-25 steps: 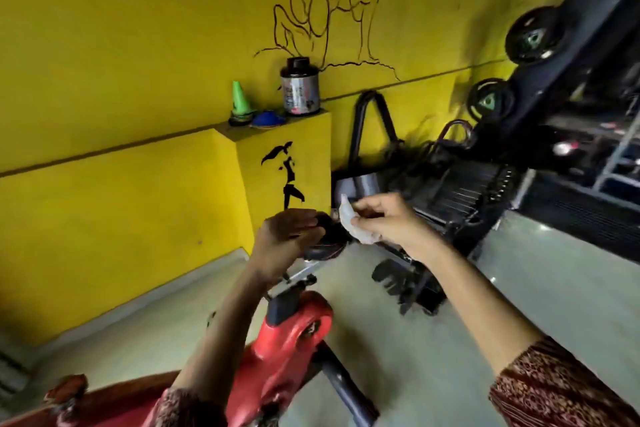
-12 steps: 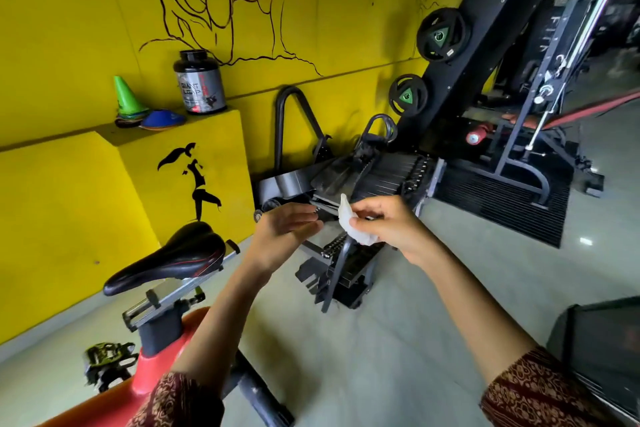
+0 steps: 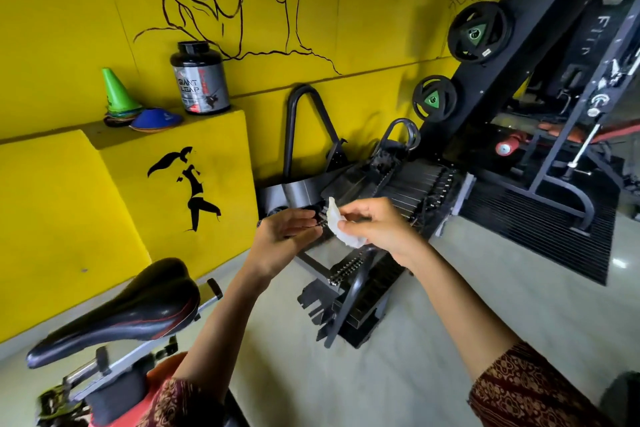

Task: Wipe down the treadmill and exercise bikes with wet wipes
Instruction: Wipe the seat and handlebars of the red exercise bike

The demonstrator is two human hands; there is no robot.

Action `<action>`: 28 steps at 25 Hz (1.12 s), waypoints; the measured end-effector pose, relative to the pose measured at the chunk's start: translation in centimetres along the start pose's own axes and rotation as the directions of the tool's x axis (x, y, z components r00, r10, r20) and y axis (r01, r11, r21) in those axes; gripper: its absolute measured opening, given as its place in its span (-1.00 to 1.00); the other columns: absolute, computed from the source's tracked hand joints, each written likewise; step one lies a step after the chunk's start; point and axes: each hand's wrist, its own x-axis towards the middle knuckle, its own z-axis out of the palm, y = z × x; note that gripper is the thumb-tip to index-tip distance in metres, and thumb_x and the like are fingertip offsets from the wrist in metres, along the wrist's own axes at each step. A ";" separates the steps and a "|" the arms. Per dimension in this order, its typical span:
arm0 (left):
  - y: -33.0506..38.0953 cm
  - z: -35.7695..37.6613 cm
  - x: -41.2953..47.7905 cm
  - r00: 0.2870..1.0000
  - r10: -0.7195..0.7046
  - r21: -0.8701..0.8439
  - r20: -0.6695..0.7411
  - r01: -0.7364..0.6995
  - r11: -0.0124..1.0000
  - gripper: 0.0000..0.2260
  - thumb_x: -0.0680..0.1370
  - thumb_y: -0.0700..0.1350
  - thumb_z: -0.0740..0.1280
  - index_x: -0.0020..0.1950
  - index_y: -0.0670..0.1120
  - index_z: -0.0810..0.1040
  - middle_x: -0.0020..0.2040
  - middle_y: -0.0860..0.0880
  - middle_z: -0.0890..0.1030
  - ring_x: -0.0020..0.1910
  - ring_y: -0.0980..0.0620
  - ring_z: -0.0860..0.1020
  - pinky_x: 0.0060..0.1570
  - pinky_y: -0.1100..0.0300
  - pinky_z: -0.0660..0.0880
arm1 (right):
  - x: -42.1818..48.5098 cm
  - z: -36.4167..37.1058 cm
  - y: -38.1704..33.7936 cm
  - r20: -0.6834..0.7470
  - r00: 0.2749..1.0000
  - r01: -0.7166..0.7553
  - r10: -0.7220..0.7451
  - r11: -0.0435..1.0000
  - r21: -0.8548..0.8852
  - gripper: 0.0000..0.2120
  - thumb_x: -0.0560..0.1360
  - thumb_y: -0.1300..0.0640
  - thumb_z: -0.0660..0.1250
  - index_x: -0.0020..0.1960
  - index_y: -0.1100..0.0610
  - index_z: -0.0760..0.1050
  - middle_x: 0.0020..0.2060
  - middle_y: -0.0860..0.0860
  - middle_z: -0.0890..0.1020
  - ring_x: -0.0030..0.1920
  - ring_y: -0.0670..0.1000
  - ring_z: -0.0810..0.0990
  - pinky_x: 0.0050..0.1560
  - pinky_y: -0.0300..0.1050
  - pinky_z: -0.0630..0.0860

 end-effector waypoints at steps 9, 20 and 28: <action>-5.1 -8.8 14.8 0.968 -0.018 0.090 -0.252 0.042 0.995 -0.79 0.44 -0.27 0.47 0.05 -0.13 0.61 -0.07 0.00 0.67 -0.15 0.26 0.62 -0.19 0.44 0.50 | 21.5 5.7 -0.7 0.220 0.972 0.073 -0.080 0.997 0.039 -0.82 0.48 0.37 0.36 0.06 0.22 0.59 -0.19 -0.01 0.64 -0.25 -0.26 0.58 -0.21 -0.40 0.46; -17.2 -29.2 29.0 0.703 -0.105 0.031 -0.704 0.177 0.984 -0.73 0.42 -0.26 0.49 0.07 -0.04 0.60 0.02 -0.05 0.68 -0.05 0.11 0.63 -0.08 0.29 0.55 | 50.6 27.7 -0.9 0.667 0.715 0.242 -0.208 0.969 0.042 -0.84 0.49 0.29 0.39 0.07 0.23 0.60 -0.07 0.06 0.65 -0.17 -0.11 0.61 -0.30 -0.26 0.49; -18.0 -39.5 29.3 0.324 -0.154 -0.073 -0.934 0.248 0.966 -0.73 0.43 -0.26 0.48 0.09 -0.08 0.59 -0.01 0.00 0.67 -0.05 0.11 0.63 -0.07 0.33 0.55 | 60.3 43.8 -5.7 0.895 0.362 0.217 -0.260 0.957 0.191 -0.81 0.49 0.18 0.42 0.03 0.28 0.62 -0.23 -0.01 0.64 -0.31 -0.19 0.57 -0.38 -0.28 0.44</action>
